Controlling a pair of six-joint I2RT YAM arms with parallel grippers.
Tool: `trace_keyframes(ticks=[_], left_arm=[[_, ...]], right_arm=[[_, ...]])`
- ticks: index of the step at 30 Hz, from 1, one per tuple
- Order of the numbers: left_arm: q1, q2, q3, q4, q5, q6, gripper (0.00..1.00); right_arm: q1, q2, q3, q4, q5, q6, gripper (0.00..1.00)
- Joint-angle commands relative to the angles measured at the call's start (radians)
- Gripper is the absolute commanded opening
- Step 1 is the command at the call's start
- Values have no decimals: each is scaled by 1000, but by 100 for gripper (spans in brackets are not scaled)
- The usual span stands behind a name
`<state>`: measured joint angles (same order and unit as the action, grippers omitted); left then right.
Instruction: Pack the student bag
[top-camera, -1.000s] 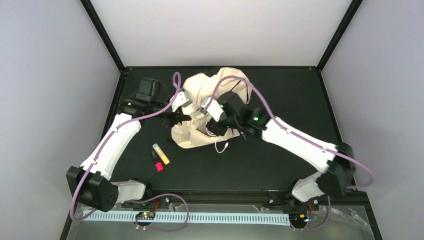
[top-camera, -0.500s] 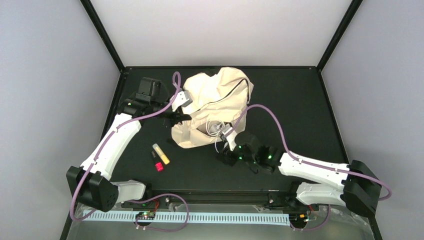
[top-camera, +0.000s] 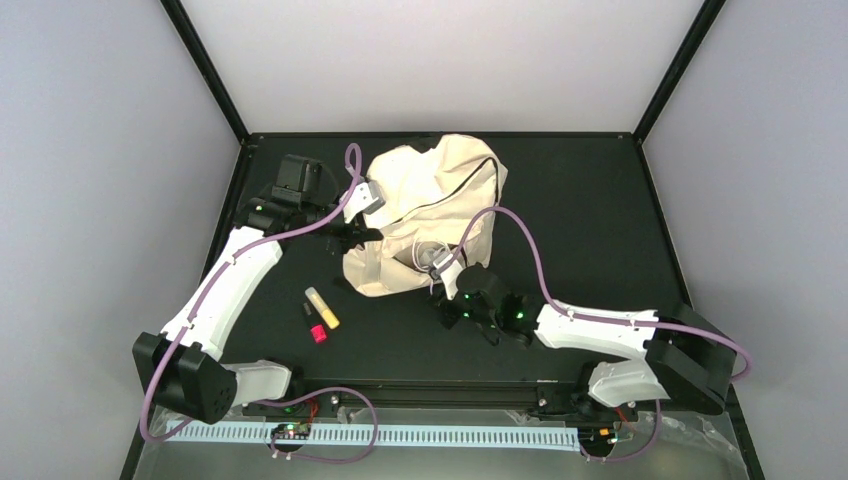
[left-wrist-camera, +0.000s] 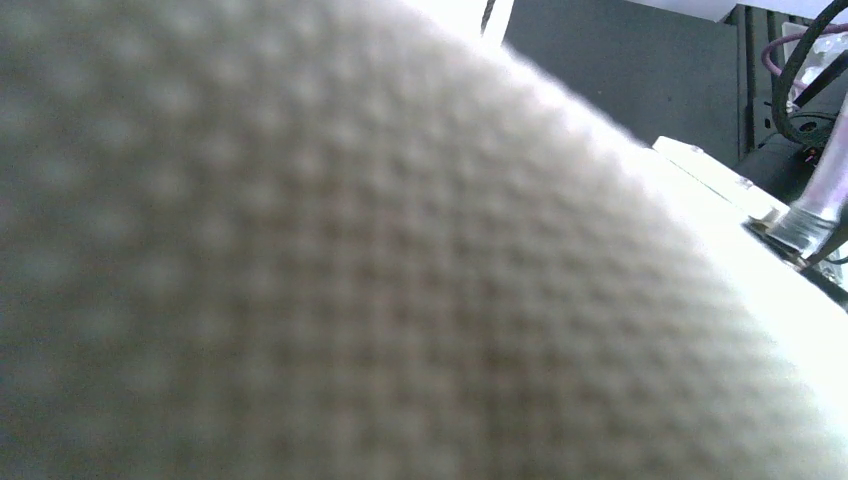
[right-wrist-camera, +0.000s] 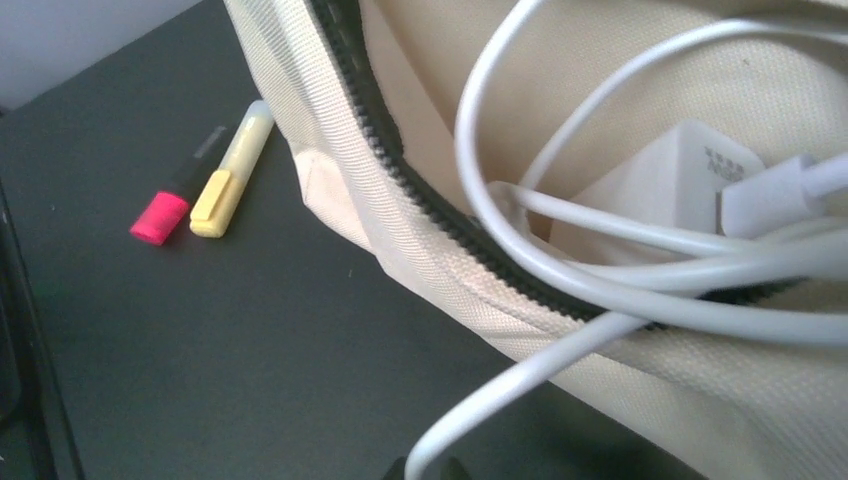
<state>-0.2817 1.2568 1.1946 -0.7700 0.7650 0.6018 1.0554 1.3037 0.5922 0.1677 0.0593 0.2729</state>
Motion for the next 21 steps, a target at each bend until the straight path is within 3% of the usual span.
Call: trace_keyframes(ticks=[1,12,21], left_arm=[[-4,-26,53,45,67,14,2],[-4,-20,44,57,63,30,2],[-5,-38,17,68,64,43,2]], right_arm=[[5,-14,34,4,34,4,2],[-7,-216,178,-118,-105,-135,1],[-90,25,430,-173,-98,-355,1]])
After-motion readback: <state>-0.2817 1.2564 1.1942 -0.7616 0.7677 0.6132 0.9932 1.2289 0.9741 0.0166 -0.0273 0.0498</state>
